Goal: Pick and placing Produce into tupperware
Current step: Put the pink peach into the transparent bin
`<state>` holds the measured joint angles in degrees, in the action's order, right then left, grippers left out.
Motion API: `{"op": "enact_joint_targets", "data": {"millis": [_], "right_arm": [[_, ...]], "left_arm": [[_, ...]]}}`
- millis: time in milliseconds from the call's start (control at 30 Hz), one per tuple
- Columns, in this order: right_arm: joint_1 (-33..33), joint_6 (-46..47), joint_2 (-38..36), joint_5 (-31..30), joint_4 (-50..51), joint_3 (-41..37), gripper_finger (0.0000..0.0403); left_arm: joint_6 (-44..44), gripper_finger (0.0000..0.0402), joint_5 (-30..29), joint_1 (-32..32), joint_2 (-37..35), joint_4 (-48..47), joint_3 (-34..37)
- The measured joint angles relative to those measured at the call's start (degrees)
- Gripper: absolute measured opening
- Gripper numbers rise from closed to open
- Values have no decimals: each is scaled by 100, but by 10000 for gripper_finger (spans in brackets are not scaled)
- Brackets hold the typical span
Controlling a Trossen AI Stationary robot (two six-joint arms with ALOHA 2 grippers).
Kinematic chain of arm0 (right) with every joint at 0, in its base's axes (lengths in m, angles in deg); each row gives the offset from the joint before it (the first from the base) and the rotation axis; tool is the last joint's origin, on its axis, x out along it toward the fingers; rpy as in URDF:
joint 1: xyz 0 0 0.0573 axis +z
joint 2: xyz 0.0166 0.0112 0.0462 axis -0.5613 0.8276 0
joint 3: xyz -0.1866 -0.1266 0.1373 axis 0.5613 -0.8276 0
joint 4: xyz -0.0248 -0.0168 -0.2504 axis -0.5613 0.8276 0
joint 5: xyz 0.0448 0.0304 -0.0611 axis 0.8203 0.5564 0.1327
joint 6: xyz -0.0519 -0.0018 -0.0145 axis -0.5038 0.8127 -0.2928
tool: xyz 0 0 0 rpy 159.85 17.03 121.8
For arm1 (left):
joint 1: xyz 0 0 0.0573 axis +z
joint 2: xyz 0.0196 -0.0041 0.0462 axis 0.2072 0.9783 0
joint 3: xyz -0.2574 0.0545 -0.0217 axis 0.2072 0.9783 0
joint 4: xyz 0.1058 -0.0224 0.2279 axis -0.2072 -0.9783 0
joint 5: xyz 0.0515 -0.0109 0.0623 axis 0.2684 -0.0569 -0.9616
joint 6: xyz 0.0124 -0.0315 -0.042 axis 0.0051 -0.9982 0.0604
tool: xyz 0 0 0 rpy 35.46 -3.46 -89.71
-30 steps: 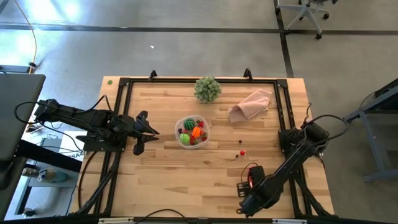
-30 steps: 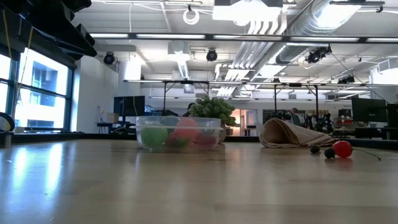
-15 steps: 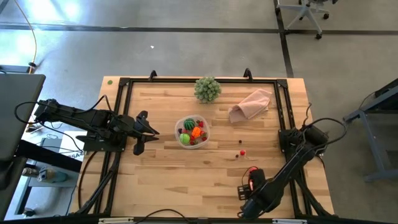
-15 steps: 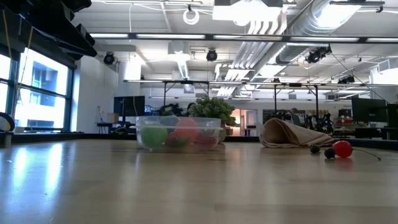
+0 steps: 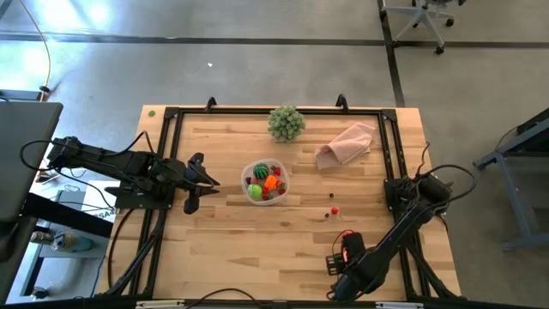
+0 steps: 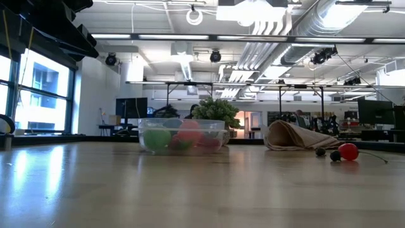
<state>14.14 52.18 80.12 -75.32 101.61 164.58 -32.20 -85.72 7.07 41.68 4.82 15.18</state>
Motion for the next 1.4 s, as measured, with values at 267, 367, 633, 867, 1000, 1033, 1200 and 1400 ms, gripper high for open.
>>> {"op": "enact_joint_targets", "data": {"millis": [267, 367, 633, 867, 1000, 1033, 1200, 1400], "right_arm": [[20, -40, 214, 172, -127, 0, 272], [22, -92, 282, 219, -110, 0, 272], [22, -137, 278, 143, -81, 0, 272], [22, -141, 320, 153, -137, 0, 272], [24, -144, 339, 149, -190, 0, 272], [24, -137, 339, 149, -222, 0, 272], [61, -110, 400, 151, -261, 2, 272], [63, -138, 579, 175, -270, 2, 272]], "left_arm": [[2, 101, 0, -2, 1, 0, 0], [1, 101, 2, -2, 1, 0, 0], [2, 101, 1, 0, 2, 0, 0], [1, 101, 0, -1, 0, 0, 0], [2, 101, 1, -2, 0, 0, 0], [0, 101, 1, -1, 2, 0, 0], [2, 101, 1, -2, 2, 1, 0], [2, 101, 1, -2, 1, 0, 0]]}}
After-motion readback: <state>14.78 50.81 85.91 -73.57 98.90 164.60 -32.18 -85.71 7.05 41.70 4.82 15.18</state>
